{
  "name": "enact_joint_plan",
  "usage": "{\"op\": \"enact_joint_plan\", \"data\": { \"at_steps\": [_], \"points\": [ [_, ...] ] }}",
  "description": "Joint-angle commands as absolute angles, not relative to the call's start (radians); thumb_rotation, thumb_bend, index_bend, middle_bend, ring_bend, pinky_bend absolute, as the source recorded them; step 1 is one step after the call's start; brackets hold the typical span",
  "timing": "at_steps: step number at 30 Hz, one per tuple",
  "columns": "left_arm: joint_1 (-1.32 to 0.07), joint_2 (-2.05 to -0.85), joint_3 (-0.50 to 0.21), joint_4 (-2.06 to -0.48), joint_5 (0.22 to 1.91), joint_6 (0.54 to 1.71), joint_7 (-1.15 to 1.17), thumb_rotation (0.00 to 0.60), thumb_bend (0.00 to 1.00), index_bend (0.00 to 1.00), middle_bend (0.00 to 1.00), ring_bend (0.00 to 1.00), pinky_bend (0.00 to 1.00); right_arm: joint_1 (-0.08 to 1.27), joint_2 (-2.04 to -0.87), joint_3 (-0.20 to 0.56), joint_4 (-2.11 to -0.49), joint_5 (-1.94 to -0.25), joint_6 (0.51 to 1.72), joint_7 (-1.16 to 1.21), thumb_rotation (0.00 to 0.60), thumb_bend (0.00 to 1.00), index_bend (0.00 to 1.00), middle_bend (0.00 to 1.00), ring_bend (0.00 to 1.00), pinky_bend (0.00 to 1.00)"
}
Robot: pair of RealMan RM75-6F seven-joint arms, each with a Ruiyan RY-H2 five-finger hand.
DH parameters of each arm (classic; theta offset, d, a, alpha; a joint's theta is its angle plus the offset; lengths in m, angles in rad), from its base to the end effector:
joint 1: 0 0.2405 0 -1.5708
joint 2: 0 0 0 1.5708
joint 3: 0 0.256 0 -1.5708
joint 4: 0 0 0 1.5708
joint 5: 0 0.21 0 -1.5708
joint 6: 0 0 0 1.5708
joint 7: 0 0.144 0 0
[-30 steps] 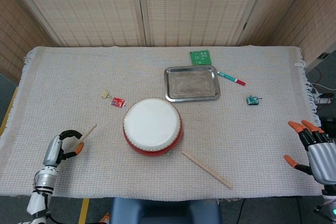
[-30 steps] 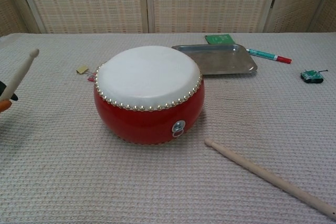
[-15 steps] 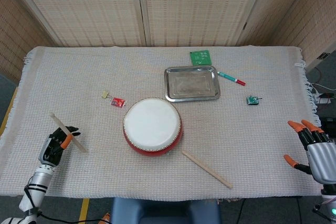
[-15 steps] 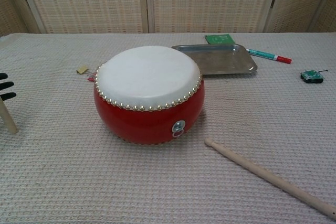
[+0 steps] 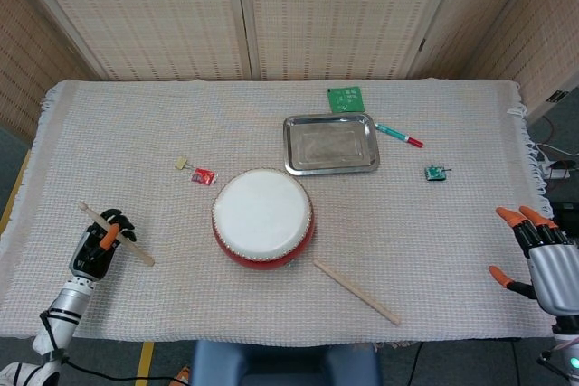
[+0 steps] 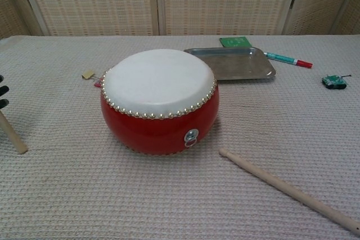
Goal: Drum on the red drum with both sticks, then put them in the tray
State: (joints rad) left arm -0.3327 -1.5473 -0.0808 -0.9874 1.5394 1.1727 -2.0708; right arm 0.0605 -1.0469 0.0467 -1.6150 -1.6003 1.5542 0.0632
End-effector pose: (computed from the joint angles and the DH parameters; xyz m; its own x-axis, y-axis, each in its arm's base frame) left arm -0.3392 0.2759 0.0420 -0.9875 0.1068 0.1163 0.1371 0.2146 0.9670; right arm -0.3026 -0.1723 0.1842 0.4024 0.0524 0.9140 -0.9097 -0.0885 0.4056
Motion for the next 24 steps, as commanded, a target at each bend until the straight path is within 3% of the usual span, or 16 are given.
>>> {"op": "enact_joint_plan", "data": {
  "at_steps": [1,10,24],
  "points": [
    [-0.317,-1.538,-0.06,-1.033,1.557,1.235,-1.908,0.6,0.42,0.44,0.52,0.46,0.55,0.062,-1.048,0.046,-1.615,-1.603,1.554,0.064,0.6,0.08,0.14,0.19,0.1,0.21],
    [-0.31,-1.528,-0.034,-1.101,1.552,1.244,-1.694,0.6,0.42,0.47,0.53,0.48,0.55,0.06,-1.046,0.045,-1.617,-1.61,1.561,0.074,0.6,0.08,0.14,0.19,0.1,0.21],
    [-0.313,-1.556,-0.013,-1.1,1.539,1.226,-1.621,0.6,0.36,0.51,0.55,0.48,0.54,0.054,-1.044,0.045,-1.626,-1.613,1.572,0.065,0.6,0.08,0.14,0.19,0.1,0.21]
  ]
}}
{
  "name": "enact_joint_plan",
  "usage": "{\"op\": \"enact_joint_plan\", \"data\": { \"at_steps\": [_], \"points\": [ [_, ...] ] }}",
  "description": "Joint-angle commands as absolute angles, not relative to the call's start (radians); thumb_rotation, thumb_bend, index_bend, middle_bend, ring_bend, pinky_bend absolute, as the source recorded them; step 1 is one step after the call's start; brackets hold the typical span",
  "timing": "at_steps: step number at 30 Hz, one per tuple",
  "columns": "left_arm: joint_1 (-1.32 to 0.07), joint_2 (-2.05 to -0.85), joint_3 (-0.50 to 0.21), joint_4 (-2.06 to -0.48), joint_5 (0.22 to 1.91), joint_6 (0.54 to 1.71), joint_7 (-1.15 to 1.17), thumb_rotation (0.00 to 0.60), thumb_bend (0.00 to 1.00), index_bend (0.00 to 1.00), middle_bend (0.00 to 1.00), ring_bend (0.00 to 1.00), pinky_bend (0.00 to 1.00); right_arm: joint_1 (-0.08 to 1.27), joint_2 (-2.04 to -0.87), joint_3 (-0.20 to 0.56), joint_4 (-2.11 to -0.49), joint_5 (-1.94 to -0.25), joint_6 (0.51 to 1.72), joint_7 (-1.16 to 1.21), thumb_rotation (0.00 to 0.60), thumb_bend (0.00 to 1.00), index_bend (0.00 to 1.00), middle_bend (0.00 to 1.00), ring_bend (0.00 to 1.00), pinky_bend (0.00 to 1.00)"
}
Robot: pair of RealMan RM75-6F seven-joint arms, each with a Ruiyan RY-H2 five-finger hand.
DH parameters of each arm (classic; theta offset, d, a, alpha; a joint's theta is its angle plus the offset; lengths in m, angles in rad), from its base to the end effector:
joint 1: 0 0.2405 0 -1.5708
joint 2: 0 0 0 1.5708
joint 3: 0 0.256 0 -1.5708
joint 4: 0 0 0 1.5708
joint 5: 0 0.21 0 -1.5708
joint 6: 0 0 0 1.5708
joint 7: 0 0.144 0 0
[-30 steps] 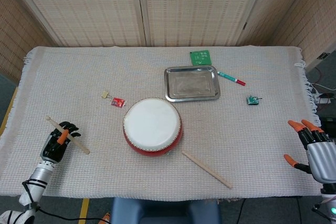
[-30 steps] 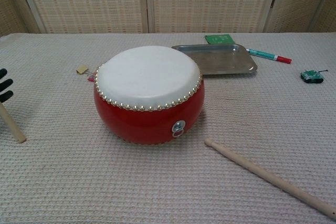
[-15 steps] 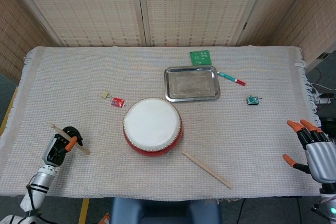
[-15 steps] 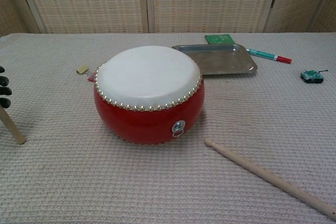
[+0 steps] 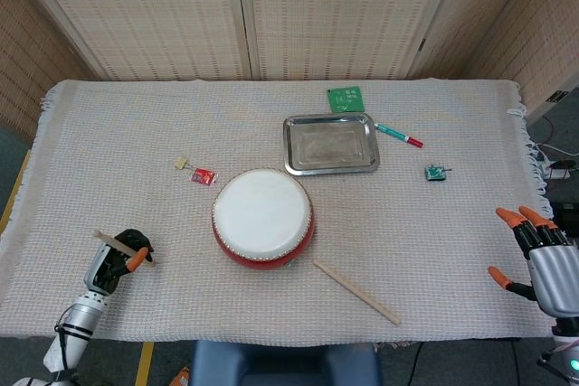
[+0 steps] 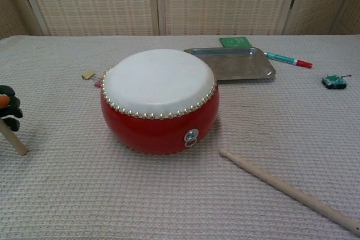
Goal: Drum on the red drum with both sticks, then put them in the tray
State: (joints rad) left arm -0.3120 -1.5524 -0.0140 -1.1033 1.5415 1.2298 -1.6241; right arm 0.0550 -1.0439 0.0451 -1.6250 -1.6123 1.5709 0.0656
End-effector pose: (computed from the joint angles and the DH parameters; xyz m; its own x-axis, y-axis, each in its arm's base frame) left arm -0.3190 0.2488 0.0207 -0.8781 0.2278 0.4208 0.4635 0.1868 0.8662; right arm -0.2993 -0.1699 0.1853 0.3926 0.0638 0.9175 -0.9126 -0.0971 0.3973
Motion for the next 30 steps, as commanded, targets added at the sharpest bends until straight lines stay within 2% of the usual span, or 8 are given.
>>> {"op": "enact_joint_plan", "data": {
  "at_steps": [1,9,18,24,30],
  "points": [
    [-0.313,-1.56,-0.011,-1.097,1.537,1.222,-1.621,0.6,0.36,0.52,0.55,0.48,0.54,0.054,-1.043,0.045,-1.627,-1.612,1.573,0.065,0.6,0.08,0.14,0.19,0.1,0.21],
    [-0.313,-1.593,-0.005,-1.058,1.531,1.213,-1.644,0.6,0.3,0.58,0.61,0.51,0.54,0.052,-1.043,0.046,-1.631,-1.615,1.578,0.061,0.6,0.08,0.14,0.19,0.1,0.21],
    [-0.323,-1.621,-0.009,-1.024,1.52,1.193,-1.602,0.6,0.29,0.65,0.69,0.59,0.58,0.05,-1.043,0.047,-1.638,-1.62,1.585,0.056,0.6,0.08,0.14,0.19,0.1,0.21],
    [-0.329,-1.641,-0.013,-1.013,1.514,1.185,-1.55,0.6,0.29,0.72,0.75,0.65,0.65,0.05,-1.045,0.049,-1.638,-1.622,1.588,0.056,0.6,0.08,0.14,0.19,0.1,0.21],
    [-0.342,-1.665,-0.027,-1.004,1.497,1.165,-1.482,0.6,0.29,0.78,0.83,0.74,0.81,0.05,-1.044,0.051,-1.637,-1.627,1.595,0.056,0.6,0.08,0.14,0.19,0.1,0.21]
  ]
}}
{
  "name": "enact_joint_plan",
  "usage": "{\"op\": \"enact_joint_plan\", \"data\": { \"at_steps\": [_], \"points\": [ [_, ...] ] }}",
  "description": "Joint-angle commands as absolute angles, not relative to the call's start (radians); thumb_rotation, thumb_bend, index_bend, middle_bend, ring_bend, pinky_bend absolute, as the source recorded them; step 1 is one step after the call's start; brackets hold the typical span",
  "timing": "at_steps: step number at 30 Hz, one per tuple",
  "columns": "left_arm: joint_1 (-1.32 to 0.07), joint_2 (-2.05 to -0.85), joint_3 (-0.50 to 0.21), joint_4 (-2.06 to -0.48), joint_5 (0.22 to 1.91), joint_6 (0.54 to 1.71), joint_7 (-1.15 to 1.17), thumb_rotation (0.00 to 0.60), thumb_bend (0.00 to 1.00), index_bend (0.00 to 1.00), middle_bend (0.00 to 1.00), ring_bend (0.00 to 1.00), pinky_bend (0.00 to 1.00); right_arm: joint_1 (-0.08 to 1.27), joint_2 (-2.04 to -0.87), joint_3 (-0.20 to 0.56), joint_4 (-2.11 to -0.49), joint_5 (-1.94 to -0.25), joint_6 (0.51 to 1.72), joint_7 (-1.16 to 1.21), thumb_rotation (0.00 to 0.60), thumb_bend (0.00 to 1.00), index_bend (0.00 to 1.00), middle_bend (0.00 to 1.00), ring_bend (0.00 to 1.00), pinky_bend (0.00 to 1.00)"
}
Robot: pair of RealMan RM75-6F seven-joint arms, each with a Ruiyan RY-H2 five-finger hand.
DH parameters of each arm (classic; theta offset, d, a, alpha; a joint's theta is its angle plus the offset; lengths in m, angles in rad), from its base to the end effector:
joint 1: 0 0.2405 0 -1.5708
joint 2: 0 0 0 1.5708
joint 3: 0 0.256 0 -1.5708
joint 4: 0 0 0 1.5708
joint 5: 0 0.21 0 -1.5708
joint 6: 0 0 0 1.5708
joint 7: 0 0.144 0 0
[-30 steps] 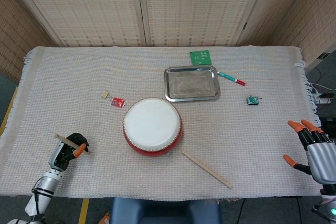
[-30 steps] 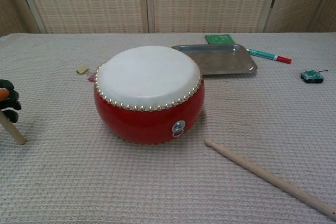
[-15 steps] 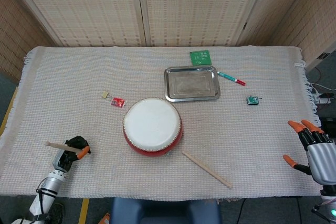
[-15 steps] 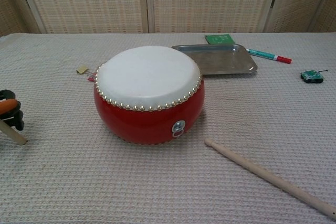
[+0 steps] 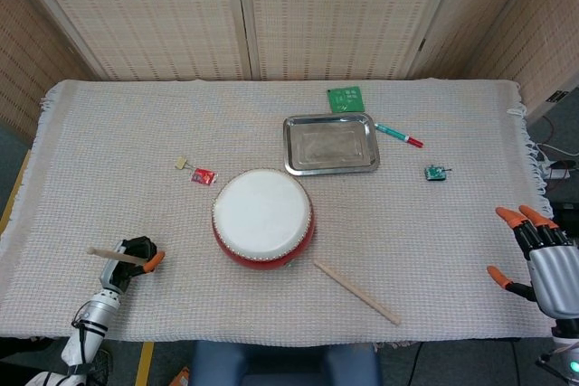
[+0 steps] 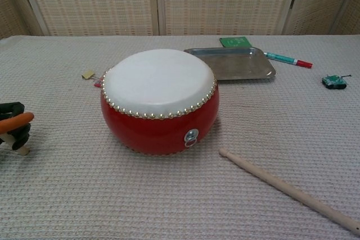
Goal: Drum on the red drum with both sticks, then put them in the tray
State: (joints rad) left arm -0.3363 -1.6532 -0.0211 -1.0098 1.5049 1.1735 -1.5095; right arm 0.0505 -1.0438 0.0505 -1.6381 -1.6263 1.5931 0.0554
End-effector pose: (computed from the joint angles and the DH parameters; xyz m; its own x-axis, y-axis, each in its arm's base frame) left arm -0.3187 0.2566 -0.0096 -0.8291 0.2323 0.5085 0.5526 0.2023 0.8085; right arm -0.2939 -0.1690 0.1869 0.3871 0.0889 0.9177 -0.9121 -0.1089 0.3953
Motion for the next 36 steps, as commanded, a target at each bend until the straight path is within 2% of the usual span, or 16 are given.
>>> {"op": "enact_joint_plan", "data": {
  "at_steps": [1,6,9,16,21,26,29,36],
  "points": [
    [-0.343,-1.67,-0.03,-1.002,1.495,1.164,-1.469,0.6,0.29,0.79,0.84,0.75,0.84,0.049,-1.045,0.052,-1.637,-1.627,1.597,0.056,0.6,0.08,0.14,0.19,0.1,0.21],
    [-0.35,-1.686,-0.04,-0.995,1.484,1.156,-1.429,0.6,0.31,0.86,0.92,0.82,0.94,0.048,-1.045,0.053,-1.635,-1.63,1.603,0.058,0.6,0.08,0.15,0.19,0.1,0.21],
    [-0.352,-1.69,-0.035,-0.99,1.492,1.152,-1.446,0.6,0.38,0.9,0.96,0.85,1.0,0.048,-1.045,0.053,-1.633,-1.63,1.603,0.057,0.6,0.08,0.15,0.19,0.1,0.21],
    [-0.35,-1.706,-0.026,-0.955,1.498,1.151,-1.467,0.6,0.57,0.95,1.0,0.91,1.0,0.051,-1.047,0.055,-1.63,-1.628,1.599,0.06,0.6,0.08,0.15,0.19,0.1,0.21],
    [-0.349,-1.712,-0.033,-0.935,1.492,1.159,-1.445,0.6,0.75,1.0,1.0,0.95,1.0,0.055,-1.048,0.057,-1.63,-1.632,1.598,0.06,0.6,0.08,0.15,0.19,0.1,0.21],
    [-0.351,-1.703,-0.028,-0.924,1.5,1.162,-1.398,0.6,0.82,1.0,1.0,1.0,1.0,0.055,-1.047,0.057,-1.629,-1.633,1.6,0.062,0.6,0.08,0.15,0.19,0.1,0.21],
    [-0.35,-1.644,-0.01,-0.917,1.553,1.24,-1.192,0.6,0.83,1.0,1.0,1.0,1.0,0.053,-1.047,0.058,-1.628,-1.639,1.609,0.065,0.6,0.08,0.15,0.19,0.1,0.21],
    [-0.36,-1.445,-0.021,-1.085,1.569,1.281,-0.901,0.6,0.83,1.0,1.0,1.0,1.0,0.06,-1.041,0.055,-1.627,-1.646,1.598,0.067,0.6,0.08,0.15,0.19,0.1,0.21]
  ]
}}
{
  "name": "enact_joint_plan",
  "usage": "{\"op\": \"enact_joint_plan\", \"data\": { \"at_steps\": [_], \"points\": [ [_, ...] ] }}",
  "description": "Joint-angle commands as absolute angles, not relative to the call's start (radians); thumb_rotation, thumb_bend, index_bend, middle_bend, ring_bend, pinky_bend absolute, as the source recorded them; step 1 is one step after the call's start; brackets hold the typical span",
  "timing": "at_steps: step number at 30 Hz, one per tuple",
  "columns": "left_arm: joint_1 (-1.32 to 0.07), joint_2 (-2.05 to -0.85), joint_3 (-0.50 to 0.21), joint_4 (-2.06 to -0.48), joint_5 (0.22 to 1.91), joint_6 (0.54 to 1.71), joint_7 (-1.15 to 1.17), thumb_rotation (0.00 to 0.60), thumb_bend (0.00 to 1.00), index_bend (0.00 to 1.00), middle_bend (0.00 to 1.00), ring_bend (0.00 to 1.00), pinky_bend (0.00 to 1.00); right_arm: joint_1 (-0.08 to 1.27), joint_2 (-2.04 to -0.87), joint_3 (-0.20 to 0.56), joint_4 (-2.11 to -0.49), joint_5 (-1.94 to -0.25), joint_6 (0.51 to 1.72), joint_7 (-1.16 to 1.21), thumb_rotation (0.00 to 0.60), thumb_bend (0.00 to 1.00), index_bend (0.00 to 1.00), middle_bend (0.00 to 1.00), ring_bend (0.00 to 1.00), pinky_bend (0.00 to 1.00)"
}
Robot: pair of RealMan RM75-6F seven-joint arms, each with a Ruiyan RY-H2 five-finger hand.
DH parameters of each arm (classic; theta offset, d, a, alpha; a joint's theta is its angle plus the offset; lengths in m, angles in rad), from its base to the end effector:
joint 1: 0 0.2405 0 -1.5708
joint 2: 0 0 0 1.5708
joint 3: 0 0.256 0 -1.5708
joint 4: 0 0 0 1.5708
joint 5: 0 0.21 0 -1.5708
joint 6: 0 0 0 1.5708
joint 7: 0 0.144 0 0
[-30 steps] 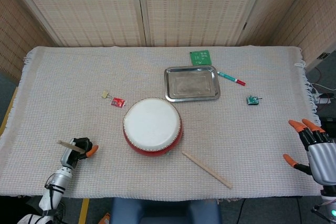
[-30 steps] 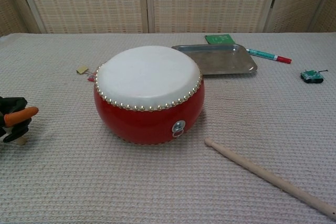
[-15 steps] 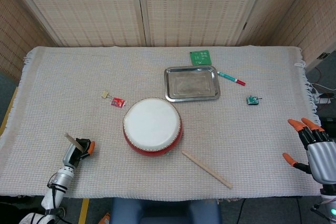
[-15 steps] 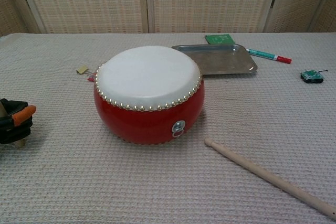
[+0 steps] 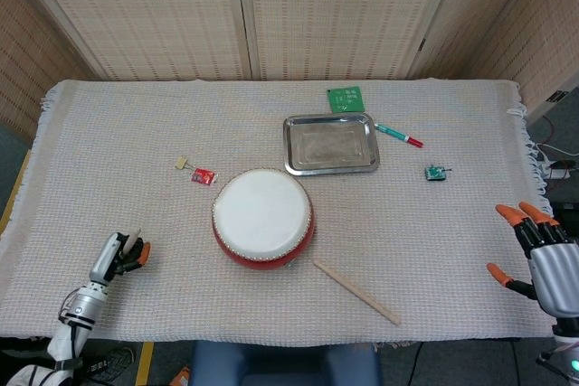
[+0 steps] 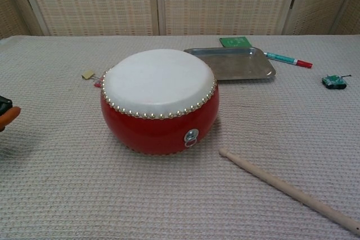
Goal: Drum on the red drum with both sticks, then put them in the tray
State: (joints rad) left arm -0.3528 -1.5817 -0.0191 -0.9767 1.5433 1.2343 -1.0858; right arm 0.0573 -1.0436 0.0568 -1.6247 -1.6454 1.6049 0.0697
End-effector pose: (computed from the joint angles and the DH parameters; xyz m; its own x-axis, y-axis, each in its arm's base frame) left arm -0.3279 0.2698 0.0274 -0.4296 0.2787 0.8590 0.8927 -0.0128 0.4506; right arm -0.2915 -0.1719 0.1892 0.3832 0.1071 0.9174 -0.9084 -0.1358 0.3954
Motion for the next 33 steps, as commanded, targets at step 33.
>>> {"op": "enact_joint_plan", "data": {
  "at_steps": [33],
  "points": [
    [-0.35,-1.277,-0.042,-1.363,1.614,1.407,-0.13,0.6,0.82,1.0,1.0,1.0,1.0,0.25,-1.494,-0.041,-1.605,-1.57,1.142,-0.129,0.6,0.08,0.25,0.19,0.08,0.23]
  ]
}}
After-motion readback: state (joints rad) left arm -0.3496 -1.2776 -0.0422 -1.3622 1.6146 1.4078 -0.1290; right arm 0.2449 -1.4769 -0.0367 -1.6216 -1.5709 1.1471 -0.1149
